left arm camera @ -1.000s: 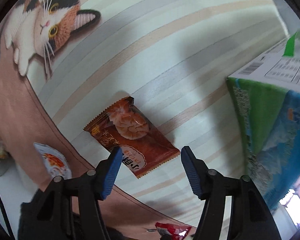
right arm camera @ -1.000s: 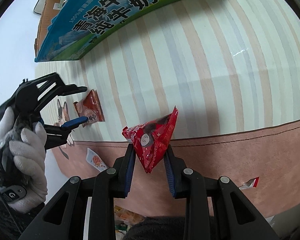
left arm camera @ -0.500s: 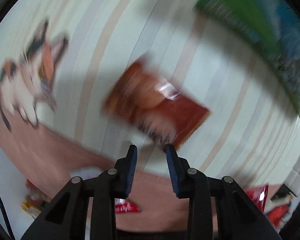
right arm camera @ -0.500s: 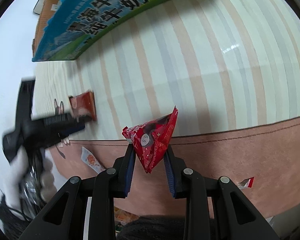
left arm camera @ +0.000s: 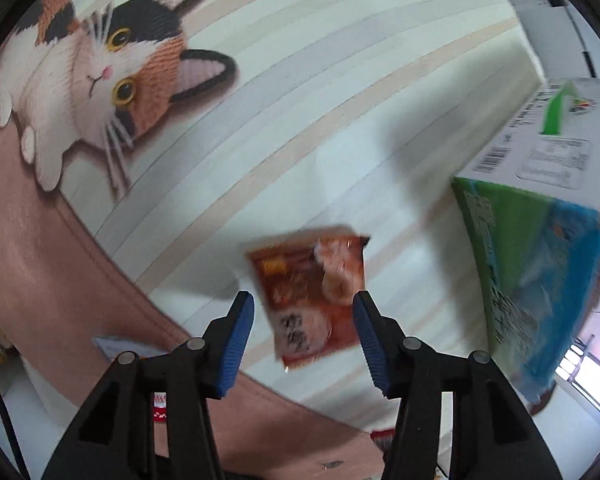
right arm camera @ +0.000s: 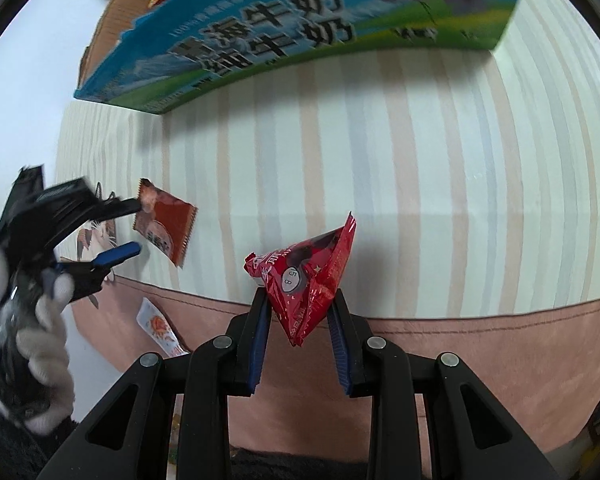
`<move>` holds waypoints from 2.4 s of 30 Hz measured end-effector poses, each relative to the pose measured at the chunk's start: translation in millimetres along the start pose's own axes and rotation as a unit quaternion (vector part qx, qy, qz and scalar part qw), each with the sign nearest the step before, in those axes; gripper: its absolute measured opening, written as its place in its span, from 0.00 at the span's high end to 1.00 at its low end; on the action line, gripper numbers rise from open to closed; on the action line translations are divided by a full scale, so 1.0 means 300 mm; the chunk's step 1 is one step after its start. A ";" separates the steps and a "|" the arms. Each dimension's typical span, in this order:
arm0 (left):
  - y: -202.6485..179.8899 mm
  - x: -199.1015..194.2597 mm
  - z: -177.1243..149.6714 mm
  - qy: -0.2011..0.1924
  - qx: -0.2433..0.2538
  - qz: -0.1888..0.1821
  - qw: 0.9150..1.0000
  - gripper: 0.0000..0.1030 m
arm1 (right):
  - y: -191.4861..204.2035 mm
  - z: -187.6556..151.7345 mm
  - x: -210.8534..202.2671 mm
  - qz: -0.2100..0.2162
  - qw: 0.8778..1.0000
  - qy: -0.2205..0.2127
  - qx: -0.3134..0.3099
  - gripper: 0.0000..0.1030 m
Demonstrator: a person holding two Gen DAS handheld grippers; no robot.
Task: Organize snacks
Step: 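Grasp the brown cookie bag with the left tool while the right tool holds the red packet, then carry both snacks over the box and open both tools, then grasp the silver spicy strip pouch on the floor with the right tool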
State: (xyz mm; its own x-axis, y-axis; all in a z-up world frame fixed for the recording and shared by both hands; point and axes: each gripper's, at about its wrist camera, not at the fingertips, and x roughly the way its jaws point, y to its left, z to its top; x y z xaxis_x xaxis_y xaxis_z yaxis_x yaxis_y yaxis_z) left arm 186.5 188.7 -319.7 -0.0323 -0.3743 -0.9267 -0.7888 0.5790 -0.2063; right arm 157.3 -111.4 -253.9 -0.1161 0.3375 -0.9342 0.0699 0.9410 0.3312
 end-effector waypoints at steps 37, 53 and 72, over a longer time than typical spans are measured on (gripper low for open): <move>-0.812 -0.459 -0.246 -0.197 0.420 -0.007 0.886 0.45 | 0.012 0.353 -0.543 0.020 0.986 -0.162 -0.034 0.70; -1.005 -0.241 0.027 -0.140 0.404 0.062 0.902 0.45 | -0.134 0.737 -0.411 -0.068 0.989 -0.132 0.027 0.34; -0.309 -0.430 -0.213 -0.159 0.345 0.034 0.925 0.16 | 0.250 0.173 -0.254 -0.043 0.988 -0.073 -0.129 0.16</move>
State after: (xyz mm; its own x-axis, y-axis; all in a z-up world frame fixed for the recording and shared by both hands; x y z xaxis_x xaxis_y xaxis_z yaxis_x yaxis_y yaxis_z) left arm 224.5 137.0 -160.9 0.2000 -0.1517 -0.9680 -0.2090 0.9586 -0.1934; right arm 222.9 -67.9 -164.8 0.0356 0.2662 -0.9633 -0.1907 0.9480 0.2550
